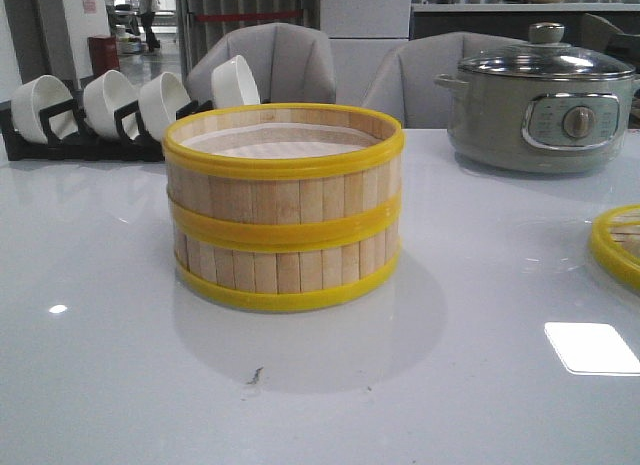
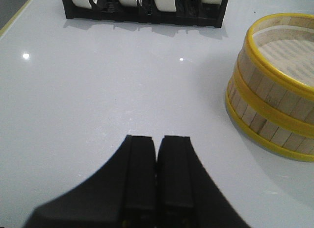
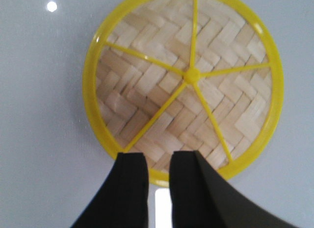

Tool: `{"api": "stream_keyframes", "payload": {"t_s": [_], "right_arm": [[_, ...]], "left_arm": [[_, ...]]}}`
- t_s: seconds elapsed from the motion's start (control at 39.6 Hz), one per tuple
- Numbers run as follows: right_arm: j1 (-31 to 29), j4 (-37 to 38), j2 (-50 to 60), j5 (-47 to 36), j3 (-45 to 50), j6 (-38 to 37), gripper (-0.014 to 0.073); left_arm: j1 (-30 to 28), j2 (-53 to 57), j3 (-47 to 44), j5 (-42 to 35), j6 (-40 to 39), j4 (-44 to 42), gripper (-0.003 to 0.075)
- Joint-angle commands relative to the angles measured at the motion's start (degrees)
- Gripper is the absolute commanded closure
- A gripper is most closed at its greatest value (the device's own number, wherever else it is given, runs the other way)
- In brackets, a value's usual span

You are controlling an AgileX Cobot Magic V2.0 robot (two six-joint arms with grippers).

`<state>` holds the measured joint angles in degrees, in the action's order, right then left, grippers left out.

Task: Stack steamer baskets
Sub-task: 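Lower the right gripper and grasp the knob of the woven lid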

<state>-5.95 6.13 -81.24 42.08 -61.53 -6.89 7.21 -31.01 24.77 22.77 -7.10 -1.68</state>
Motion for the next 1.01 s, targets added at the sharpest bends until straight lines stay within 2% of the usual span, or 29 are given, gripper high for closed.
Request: {"api": "stream_keyframes", "payload": {"t_s": [0.0,0.4,0.63,0.99], "right_arm": [[-0.99,1.71,1.62,-6.79,-2.12,0.03,0.0344],[-6.78,1.45,-5.59,-5.29,-3.21,-0.12,0.033],[-6.9,-0.07,-12.58,-0.46,-10.13,-0.12,0.0176],[-6.9,-0.54,-19.87,1.58,-16.29,-0.12,0.0183]], "left_arm": [[0.43,-0.04,1.71,-5.05,-0.42,-0.1,0.0637],[0.43,-0.04,1.71,-5.05,-0.42,-0.1,0.0637],[0.43,-0.04,1.71,-5.05,-0.42,-0.1,0.0637],[0.43,-0.04,1.71,-5.05,-0.42,-0.1,0.0637]]}}
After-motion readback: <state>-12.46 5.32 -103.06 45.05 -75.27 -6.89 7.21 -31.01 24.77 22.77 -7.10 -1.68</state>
